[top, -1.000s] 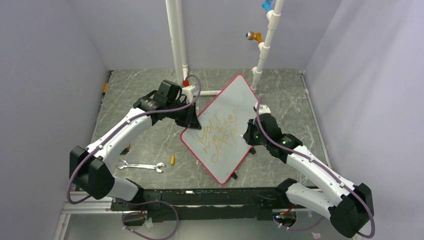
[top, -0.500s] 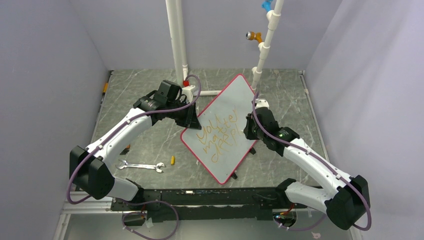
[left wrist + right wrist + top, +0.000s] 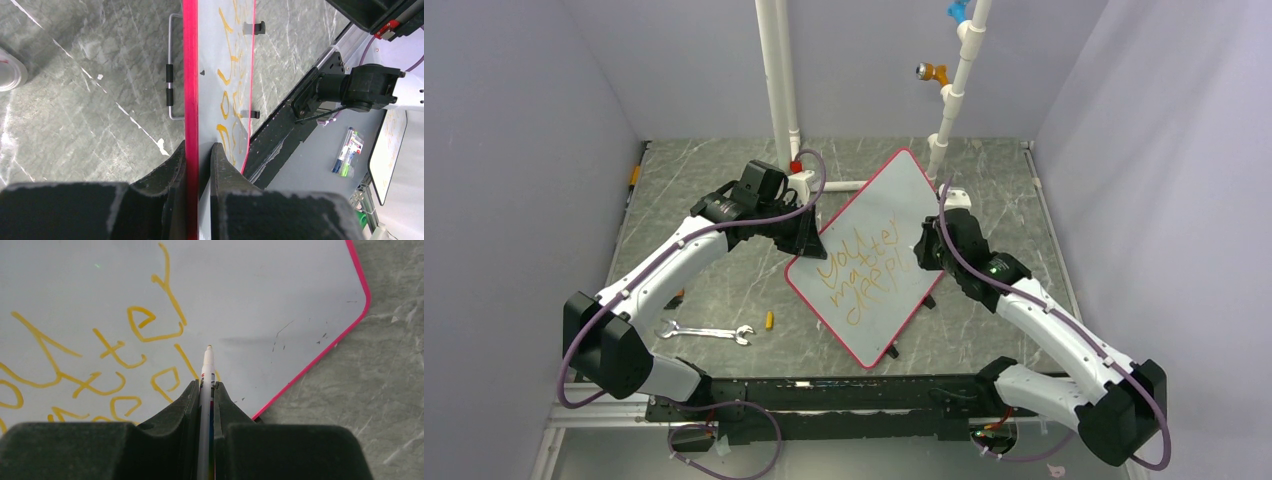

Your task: Write a sentence on the whiteboard

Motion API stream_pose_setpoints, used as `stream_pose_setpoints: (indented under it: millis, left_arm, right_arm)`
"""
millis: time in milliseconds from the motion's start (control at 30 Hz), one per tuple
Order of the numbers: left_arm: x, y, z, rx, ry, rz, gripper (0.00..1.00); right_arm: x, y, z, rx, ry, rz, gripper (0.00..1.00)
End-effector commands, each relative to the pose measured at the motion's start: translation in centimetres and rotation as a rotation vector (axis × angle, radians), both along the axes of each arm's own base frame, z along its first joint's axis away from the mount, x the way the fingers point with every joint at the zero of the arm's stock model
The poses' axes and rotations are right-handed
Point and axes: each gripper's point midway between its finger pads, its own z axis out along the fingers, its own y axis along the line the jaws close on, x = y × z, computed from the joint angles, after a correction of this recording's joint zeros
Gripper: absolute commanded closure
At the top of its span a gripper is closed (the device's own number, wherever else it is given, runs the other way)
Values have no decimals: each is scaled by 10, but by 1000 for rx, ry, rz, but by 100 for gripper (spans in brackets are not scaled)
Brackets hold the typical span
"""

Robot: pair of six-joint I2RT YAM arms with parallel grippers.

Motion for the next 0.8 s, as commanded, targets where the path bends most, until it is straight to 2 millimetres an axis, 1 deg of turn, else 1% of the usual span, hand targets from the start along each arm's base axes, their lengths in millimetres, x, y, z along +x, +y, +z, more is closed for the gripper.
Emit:
stream_pose_setpoints:
  millis: [0,167,267,533,667,767]
  left_arm:
    - [40,40,-5,197,-190,126,100]
    - [39,41,-5,196,-193,128,100]
    - [39,40,-6,199,-186,124,100]
    - [39,40,-8,201,-183,124,100]
    - [39,40,-9,203,-180,125,100]
    - [40,40,-8,202,-185,125,100]
  right_arm:
    - [15,2,13,38,-57,-12,100]
    - [20,3,10,59,-61,-7,100]
    - [20,4,2,64,-44,1,100]
    - [4,4,-20,88,6,17,100]
    - [-4,1,-37,83,41,14,100]
    - [-8,-2,-43,78,58,6,100]
